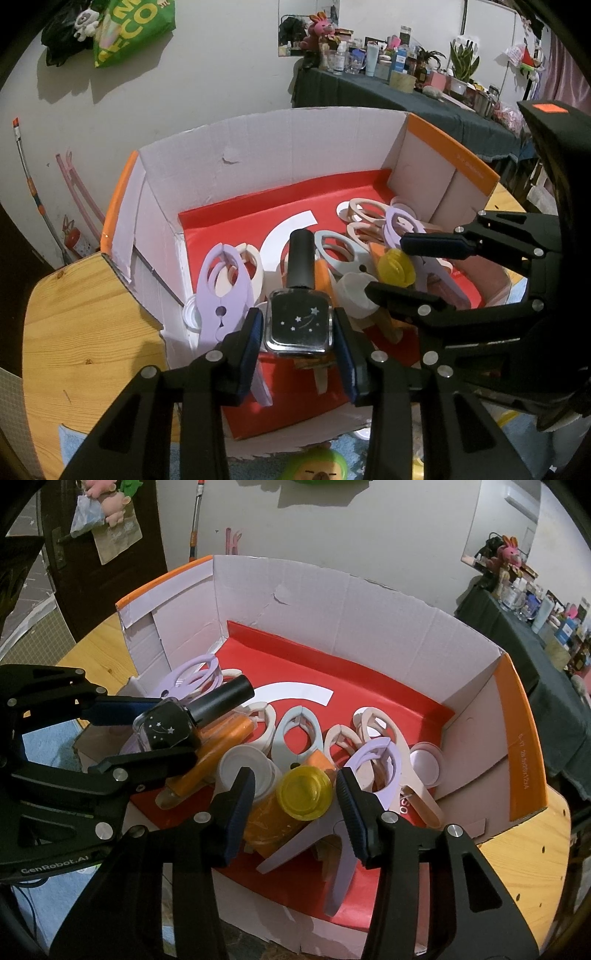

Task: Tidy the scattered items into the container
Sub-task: 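Lower items into the box, opening right gripper on cup while left releases bottle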

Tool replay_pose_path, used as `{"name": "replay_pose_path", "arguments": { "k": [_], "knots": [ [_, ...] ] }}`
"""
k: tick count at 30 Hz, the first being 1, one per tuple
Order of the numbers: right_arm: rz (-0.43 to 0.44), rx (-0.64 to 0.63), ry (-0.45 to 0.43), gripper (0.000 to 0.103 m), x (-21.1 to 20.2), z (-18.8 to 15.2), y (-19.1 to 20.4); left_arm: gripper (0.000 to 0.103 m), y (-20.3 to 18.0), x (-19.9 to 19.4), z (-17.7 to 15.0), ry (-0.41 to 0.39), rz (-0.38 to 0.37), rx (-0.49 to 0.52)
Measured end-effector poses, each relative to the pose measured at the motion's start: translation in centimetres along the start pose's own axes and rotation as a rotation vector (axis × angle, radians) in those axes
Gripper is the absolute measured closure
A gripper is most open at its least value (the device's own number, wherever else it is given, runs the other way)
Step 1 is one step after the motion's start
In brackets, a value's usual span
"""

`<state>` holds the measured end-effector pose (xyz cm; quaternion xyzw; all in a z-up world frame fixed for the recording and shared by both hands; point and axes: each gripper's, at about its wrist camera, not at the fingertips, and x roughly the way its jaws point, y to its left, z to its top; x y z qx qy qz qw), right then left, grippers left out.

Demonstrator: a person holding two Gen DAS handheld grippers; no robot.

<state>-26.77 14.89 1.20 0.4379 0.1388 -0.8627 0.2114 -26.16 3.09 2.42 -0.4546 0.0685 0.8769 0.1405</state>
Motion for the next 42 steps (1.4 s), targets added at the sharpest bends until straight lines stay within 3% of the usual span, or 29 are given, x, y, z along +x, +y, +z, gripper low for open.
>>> {"name": "replay_pose_path", "arguments": {
  "k": [6,38,42],
  "knots": [
    [0.002,0.003,0.0,0.057,-0.06,-0.01,-0.05,0.058,0.01,-0.35,0.07,-0.011,-0.005,-0.001],
    [-0.006,-0.011,-0.001,0.047,-0.02,-0.18,0.3,0.057,0.02,-0.56,0.27,-0.015,-0.011,-0.005],
    [-0.003,-0.011,-0.002,0.045,-0.05,-0.2,0.27,0.051,0.11,-0.78,0.29,-0.024,-0.011,-0.011]
  ]
}}
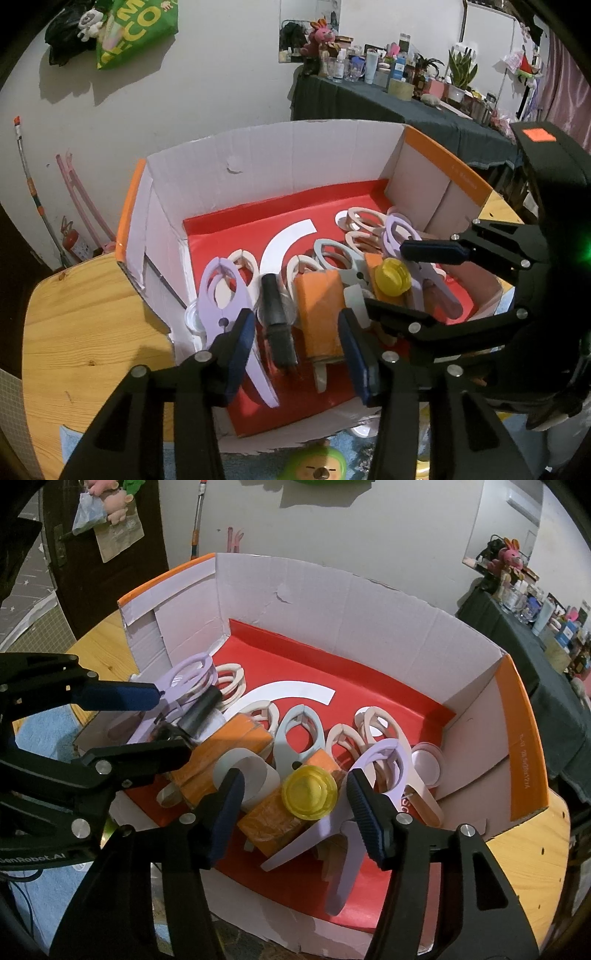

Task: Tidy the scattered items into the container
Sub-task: 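Withdraw both open grippers from the box back over the towel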

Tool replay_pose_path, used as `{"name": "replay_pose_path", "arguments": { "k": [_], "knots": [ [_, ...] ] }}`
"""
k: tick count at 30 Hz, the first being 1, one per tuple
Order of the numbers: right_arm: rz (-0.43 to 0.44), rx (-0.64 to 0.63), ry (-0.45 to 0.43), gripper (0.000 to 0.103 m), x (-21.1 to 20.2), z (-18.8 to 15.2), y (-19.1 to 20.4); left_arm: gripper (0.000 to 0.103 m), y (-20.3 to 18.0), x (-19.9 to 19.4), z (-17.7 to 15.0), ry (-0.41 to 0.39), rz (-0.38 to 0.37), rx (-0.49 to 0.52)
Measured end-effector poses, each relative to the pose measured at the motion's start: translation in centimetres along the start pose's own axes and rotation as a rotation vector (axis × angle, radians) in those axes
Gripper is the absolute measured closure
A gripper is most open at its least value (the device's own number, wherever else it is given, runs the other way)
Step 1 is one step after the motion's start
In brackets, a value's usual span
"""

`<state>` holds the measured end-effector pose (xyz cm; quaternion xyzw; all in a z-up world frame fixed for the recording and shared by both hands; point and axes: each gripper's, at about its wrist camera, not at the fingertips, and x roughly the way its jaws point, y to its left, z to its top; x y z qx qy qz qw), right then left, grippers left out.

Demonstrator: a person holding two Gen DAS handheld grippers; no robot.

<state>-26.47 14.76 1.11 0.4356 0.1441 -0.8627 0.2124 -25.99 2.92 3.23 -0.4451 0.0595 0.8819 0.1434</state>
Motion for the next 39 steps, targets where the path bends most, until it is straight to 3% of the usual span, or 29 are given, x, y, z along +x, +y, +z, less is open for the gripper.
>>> {"name": "replay_pose_path", "arguments": {
  "k": [17,39],
  "knots": [
    [-0.002,0.006,0.0,0.041,0.2,0.0,-0.5,0.045,0.3,-0.4,0.0,-0.01,-0.006,-0.007],
    [0.002,0.02,-0.036,0.041,-1.6,0.1,-0.9,0.04,0.2,-4.5,0.0,-0.082,-0.011,0.001]
  ]
}}
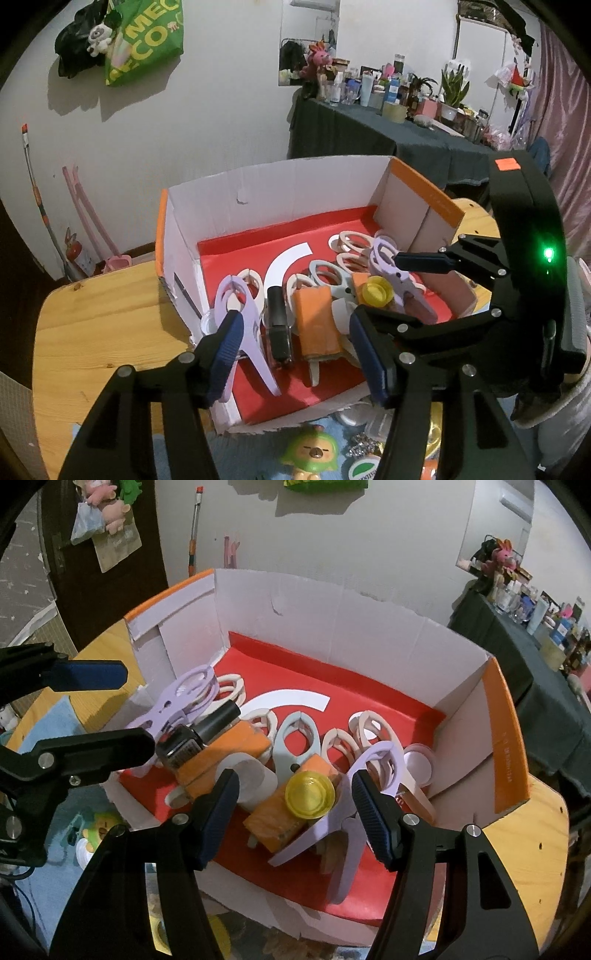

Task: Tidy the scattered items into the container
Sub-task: 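Withdraw both open grippers from the box back over the towel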

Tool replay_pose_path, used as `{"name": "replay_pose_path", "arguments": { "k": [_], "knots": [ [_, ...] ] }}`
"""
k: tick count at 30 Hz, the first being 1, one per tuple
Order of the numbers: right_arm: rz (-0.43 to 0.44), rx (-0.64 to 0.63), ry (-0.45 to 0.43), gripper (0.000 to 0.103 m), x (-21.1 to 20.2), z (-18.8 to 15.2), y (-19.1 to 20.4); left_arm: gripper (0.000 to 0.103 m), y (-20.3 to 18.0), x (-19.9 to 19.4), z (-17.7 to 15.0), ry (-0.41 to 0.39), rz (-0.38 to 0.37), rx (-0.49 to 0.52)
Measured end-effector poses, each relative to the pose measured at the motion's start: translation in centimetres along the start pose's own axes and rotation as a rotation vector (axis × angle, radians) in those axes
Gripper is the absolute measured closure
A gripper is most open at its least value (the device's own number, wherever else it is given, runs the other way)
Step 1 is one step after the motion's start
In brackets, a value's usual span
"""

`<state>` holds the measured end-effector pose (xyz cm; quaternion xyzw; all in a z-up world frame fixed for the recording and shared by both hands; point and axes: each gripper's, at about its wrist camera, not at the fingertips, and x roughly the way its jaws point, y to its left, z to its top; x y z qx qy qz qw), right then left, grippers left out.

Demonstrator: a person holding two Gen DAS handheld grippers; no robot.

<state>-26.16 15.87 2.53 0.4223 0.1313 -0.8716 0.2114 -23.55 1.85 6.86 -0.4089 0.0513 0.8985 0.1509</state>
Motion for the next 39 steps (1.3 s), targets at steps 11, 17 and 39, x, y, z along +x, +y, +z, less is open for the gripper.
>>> {"name": "replay_pose_path", "arguments": {
  "k": [11,17,39],
  "knots": [
    [-0.012,0.002,-0.063,0.041,-4.2,-0.2,0.7,0.04,-0.6,-3.8,-0.7,-0.053,0.007,0.02],
    [-0.02,-0.008,-0.11,0.041,-7.6,-1.2,1.5,0.033,-1.3,-6.8,-1.9,-0.095,0.016,0.041],
    [-0.012,-0.026,-0.129,0.025,-14.1,-11.1,4.8,0.021,-5.5,-10.0,-11.0,-0.07,-0.05,0.104]
  ]
}}
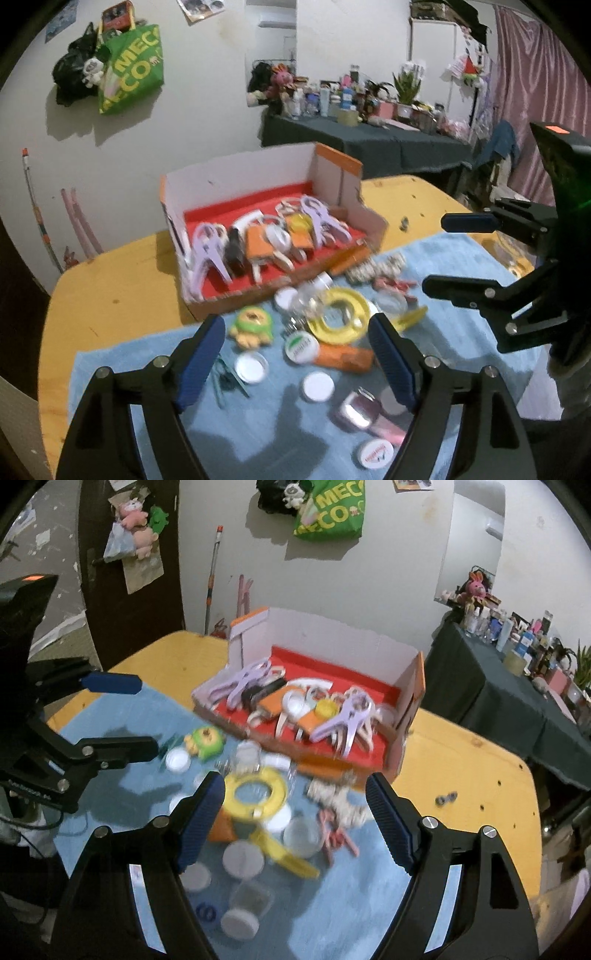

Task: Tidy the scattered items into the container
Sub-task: 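Withdraw both open grippers from the box back over the towel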

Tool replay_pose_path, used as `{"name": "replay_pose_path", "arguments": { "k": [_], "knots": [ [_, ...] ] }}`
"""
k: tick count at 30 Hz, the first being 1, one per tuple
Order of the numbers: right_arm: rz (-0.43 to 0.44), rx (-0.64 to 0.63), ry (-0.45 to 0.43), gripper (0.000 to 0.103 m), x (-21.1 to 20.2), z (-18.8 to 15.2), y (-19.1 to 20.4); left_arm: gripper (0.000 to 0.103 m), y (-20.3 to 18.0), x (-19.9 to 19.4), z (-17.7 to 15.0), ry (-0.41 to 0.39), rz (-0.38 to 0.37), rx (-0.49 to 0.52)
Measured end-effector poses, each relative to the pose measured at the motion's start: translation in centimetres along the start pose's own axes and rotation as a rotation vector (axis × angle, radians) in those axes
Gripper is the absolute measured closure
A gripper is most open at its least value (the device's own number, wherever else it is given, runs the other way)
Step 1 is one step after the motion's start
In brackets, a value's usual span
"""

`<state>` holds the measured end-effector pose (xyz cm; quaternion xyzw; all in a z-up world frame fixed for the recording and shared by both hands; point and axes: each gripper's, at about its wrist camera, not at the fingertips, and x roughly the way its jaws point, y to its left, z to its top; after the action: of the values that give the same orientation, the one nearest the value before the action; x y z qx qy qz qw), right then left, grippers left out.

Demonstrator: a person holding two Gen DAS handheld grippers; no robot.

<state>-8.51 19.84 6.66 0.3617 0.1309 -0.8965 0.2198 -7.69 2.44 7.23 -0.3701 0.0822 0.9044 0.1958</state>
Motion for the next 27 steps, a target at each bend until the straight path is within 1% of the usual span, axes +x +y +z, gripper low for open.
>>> {"name": "replay_pose_path", "arguments": {
  "k": [3,5,11,16,18,20,24,27],
  "knots": [
    [0.04,0.003,0.048,0.025,0.3,-1.8,0.6,0.021,-0.8,0.7,-1.4,0.022,-0.02,0.029],
    [0.047,0.002,0.073,0.025,0.5,-3.1,1.1,0.021,-1.3,1.2,-2.3,0.045,-0.028,0.04],
    [0.068,0.032,0.118,0.025,0.7,-6.6,2.0,0.021,-1.7,2.3,-4.3,0.098,-0.074,0.018],
    [0.073,0.066,0.126,0.025,0.6,-8.3,1.9,0.021,-1.9,3.6,-5.8,0.158,-0.086,-0.056],
    [0.074,0.071,0.125,0.025,0.5,-8.6,1.7,0.021,-1.8,4.3,-6.3,0.181,-0.104,-0.105],
    [0.059,0.068,0.124,0.025,0.4,-8.9,1.7,0.021,-1.9,4.8,-6.6,0.202,-0.107,-0.148],
    [0.059,0.065,0.118,0.025,0.4,-9.2,1.5,0.021,-2.0,4.9,-7.0,0.213,-0.107,-0.222],
    [0.071,0.06,0.107,0.025,0.4,-9.4,1.3,0.022,-2.0,4.8,-7.1,0.209,-0.083,-0.257]
  ]
}}
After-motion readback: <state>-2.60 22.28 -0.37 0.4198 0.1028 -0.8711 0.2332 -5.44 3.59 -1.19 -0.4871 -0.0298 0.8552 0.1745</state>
